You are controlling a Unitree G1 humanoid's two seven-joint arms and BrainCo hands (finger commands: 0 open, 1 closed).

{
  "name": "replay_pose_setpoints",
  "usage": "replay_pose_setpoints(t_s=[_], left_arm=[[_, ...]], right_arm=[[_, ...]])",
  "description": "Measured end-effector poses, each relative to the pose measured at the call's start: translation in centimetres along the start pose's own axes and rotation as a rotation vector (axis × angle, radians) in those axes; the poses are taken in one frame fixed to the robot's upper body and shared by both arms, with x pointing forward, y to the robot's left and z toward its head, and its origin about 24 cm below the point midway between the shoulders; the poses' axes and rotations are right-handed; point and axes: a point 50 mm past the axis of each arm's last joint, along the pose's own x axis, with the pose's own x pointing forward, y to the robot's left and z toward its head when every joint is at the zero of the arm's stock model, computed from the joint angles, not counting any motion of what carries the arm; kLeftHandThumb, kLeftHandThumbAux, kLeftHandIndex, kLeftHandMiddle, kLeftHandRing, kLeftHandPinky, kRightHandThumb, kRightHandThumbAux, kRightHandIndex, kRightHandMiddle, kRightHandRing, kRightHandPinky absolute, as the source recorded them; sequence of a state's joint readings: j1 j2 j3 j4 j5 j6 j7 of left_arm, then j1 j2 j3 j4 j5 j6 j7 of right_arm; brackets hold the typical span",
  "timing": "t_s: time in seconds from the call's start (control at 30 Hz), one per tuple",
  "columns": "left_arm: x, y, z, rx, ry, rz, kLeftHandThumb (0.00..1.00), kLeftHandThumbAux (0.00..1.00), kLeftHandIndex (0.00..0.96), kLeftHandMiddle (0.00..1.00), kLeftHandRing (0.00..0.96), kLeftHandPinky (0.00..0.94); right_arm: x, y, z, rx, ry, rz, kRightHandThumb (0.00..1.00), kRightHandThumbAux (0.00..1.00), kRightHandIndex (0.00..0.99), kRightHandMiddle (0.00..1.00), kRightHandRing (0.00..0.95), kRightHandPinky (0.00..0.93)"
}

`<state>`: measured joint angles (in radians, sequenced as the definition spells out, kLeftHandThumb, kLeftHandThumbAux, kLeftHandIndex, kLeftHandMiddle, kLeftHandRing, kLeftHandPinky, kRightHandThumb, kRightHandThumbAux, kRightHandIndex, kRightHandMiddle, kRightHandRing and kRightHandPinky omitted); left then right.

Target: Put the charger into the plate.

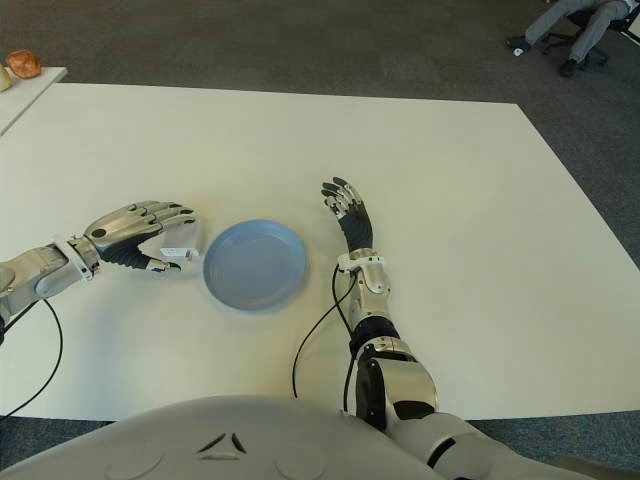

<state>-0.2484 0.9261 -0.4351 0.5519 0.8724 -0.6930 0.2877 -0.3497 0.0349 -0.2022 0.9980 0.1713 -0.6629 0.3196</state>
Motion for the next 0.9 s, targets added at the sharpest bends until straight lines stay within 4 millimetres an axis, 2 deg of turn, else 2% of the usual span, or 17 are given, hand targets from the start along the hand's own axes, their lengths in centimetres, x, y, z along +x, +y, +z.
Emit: replay_pose_setpoints(t_s=[0.5,0.9], left_arm=[[1.3,2.3,-1.0,0.034,0.021,0.074,0.293,0.176,0.0,0.0,0.0,0.0],[2.1,2.7,-1.0,0.028,0.035,0.098,0.294,0.182,0.0,0.0,0.0,0.0]], right_arm=[[0.0,0.0,0.0,-0.002,-0.005,-0.01,0.061,0.618,0.177,0.251,0.208,0.188],[0.0,0.0,0.0,0.0,-0.005,-0.008,0.061,0.616,0.201,0.253,0.207,0.188]])
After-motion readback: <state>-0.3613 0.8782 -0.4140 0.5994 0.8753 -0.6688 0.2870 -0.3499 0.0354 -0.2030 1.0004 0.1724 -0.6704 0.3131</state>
